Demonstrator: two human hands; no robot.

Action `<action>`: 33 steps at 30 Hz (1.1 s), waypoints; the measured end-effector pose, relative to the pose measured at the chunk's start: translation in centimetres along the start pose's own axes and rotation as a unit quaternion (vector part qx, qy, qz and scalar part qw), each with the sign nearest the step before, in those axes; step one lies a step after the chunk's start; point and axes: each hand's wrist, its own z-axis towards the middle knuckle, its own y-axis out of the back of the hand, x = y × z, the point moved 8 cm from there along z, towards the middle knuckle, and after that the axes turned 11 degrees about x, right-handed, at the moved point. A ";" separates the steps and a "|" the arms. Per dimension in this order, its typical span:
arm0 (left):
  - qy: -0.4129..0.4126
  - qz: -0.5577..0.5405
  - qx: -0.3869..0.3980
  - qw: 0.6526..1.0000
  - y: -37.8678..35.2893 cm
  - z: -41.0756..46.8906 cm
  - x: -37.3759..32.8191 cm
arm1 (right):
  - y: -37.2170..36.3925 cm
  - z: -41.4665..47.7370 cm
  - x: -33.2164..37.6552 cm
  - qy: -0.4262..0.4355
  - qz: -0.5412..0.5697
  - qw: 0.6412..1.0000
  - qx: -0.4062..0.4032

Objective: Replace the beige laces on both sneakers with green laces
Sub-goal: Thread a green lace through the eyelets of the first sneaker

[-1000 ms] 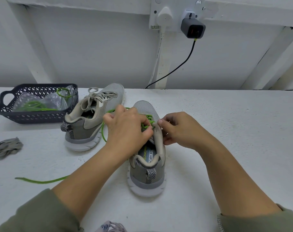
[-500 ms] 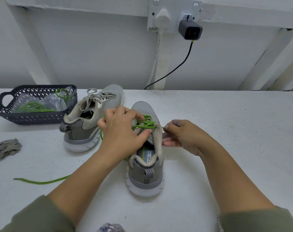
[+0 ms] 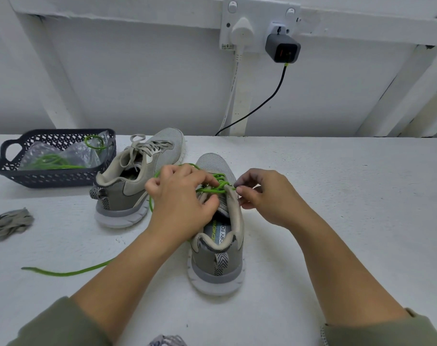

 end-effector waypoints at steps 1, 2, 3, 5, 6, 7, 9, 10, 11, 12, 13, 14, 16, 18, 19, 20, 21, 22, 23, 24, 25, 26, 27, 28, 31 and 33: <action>0.003 0.002 0.001 1.000 0.0 0.0 0.0 | 0.3 0.0 0.0 -0.002 -0.034 0.999 -0.016; 0.008 0.004 0.001 1.000 0.1 0.0 0.1 | 0.7 0.0 -0.2 -0.009 -0.075 0.997 -0.034; 0.013 0.005 0.002 1.000 0.1 -0.1 0.2 | 1.2 0.0 -0.7 -0.026 -0.118 0.991 -0.056; 0.022 0.004 0.004 1.000 0.0 -0.1 0.4 | 2.2 0.3 -2.6 -0.106 -0.196 0.971 -0.086; 0.024 0.001 0.003 1.000 0.0 -0.2 0.5 | 2.4 0.2 -4.0 -0.172 -0.228 0.956 -0.074; 0.026 -0.004 0.002 1.000 0.1 -0.2 0.5 | 2.1 0.0 -5.3 -0.233 -0.257 0.937 -0.048; 0.029 -0.010 -0.001 1.000 0.1 -0.3 0.5 | 1.0 -0.1 -5.5 -0.240 -0.294 0.925 -0.007; 0.030 -0.010 -0.003 1.000 0.1 -0.3 0.5 | 0.6 0.1 -4.2 -0.166 -0.298 0.940 -0.017; 0.029 -0.008 -0.005 1.000 0.1 -0.3 0.5 | 0.1 0.2 -2.1 -0.065 -0.286 0.955 -0.031; 0.029 -0.006 -0.007 1.000 0.1 -0.3 0.5 | -0.3 -0.2 0.1 0.021 -0.270 0.962 -0.038; 0.029 -0.004 -0.008 1.000 0.1 -0.2 0.5 | -0.6 -0.3 1.1 0.071 -0.256 0.964 -0.035; 0.030 -0.003 -0.008 1.000 0.1 -0.2 0.5 | -0.7 0.0 1.1 0.058 -0.256 0.964 -0.028; 0.032 -0.003 -0.007 0.999 0.1 -0.3 0.5 | -0.4 0.6 -1.5 -0.082 -0.295 0.952 -0.010; 0.035 -0.003 -0.009 0.999 0.2 -0.4 0.6 | -0.2 -0.3 -4.0 -0.234 -0.350 0.906 0.040; 0.035 -0.005 -0.011 0.999 0.2 -0.4 0.6 | -0.2 -0.7 -3.9 -0.246 -0.352 0.901 0.053; 0.036 -0.009 -0.014 0.999 0.2 -0.4 0.7 | -0.2 -0.5 -3.0 -0.203 -0.338 0.918 0.042; 0.038 -0.012 -0.017 0.999 0.2 -0.5 0.8 | -0.2 -0.2 -1.5 -0.130 -0.311 0.941 0.020; 0.041 -0.015 -0.018 0.999 0.3 -0.4 0.8 | -0.3 -0.5 0.5 -0.052 -0.290 0.955 -0.006; 0.046 -0.017 -0.017 0.999 0.2 -0.4 0.9 | -0.4 -0.6 1.8 0.002 -0.279 0.960 -0.021; 0.053 -0.021 -0.016 0.998 0.1 -0.4 1.0 | -0.4 -0.2 2.0 0.008 -0.277 0.961 -0.021; 0.060 -0.028 -0.015 0.998 0.0 -0.4 1.1 | -0.2 0.2 0.8 -0.033 -0.287 0.957 -0.026; 0.069 -0.036 -0.015 0.997 -0.1 -0.5 1.3 | 0.0 0.5 -0.8 -0.103 -0.307 0.946 -0.021; 0.078 -0.046 -0.018 0.996 -0.1 -0.6 1.5 | 0.1 0.3 -2.6 -0.189 -0.341 0.921 0.004; 0.087 -0.055 -0.024 0.994 0.0 -0.7 1.7 | 0.0 -0.3 -3.8 -0.254 -0.362 0.896 0.036; 0.107 -0.081 -0.047 0.990 0.3 -1.1 2.0 | -0.4 0.2 -2.1 -0.155 -0.329 0.931 0.037; 0.119 -0.081 -0.054 0.988 0.5 -1.4 2.0 | -0.8 -0.1 1.5 -0.014 -0.276 0.961 -0.012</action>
